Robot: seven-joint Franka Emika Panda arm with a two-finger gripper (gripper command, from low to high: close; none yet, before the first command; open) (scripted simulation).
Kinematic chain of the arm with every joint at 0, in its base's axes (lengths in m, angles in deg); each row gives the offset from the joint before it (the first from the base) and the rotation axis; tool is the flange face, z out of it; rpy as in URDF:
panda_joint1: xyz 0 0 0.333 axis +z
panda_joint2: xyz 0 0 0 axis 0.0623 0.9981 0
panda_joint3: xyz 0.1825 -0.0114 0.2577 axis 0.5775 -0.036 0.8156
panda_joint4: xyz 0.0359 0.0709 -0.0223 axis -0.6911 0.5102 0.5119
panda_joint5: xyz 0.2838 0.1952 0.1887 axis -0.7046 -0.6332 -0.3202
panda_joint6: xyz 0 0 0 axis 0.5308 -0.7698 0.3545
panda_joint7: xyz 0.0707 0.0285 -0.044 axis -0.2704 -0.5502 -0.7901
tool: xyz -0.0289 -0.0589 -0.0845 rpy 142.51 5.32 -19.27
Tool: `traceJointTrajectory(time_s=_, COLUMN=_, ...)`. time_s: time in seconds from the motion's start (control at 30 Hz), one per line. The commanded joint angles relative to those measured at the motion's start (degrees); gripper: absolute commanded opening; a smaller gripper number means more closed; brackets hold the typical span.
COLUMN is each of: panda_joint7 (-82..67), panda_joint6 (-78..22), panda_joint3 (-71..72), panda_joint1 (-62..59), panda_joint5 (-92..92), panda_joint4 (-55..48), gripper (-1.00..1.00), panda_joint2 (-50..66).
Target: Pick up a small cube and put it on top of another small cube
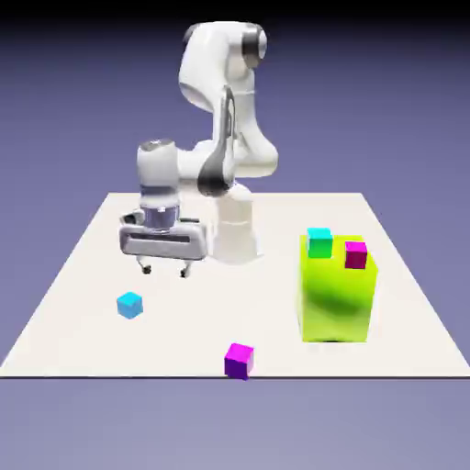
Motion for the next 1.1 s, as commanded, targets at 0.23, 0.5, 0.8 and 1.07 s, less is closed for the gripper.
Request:
traceJointTrajectory(time_s=0.23, panda_joint7=-3.3, panda_joint6=-15.2, panda_joint3=-9.6, panda_joint1=-2.5, panda_joint5=-3.8, panda_joint4=-9.5, gripper=0.0, panda_joint2=16.6)
traceJointTrajectory(time_s=0.5, panda_joint7=-7.4, panda_joint6=-13.9, panda_joint3=-10.0, panda_joint1=-5.7, panda_joint5=-9.7, panda_joint4=-11.1, gripper=0.0, panda_joint2=29.1)
traceJointTrajectory(time_s=0.8, panda_joint7=-10.3, panda_joint6=-23.4, panda_joint3=-8.5, panda_joint1=1.3, panda_joint5=-1.1, panda_joint4=-12.8, gripper=-1.0, panda_joint2=18.2)
traceJointTrajectory(time_s=1.07, panda_joint7=-28.9, panda_joint6=-30.3, panda_joint3=7.8, panda_joint1=17.4, panda_joint5=12.6, panda_joint4=-10.9, gripper=-1.0, panda_joint2=1.6)
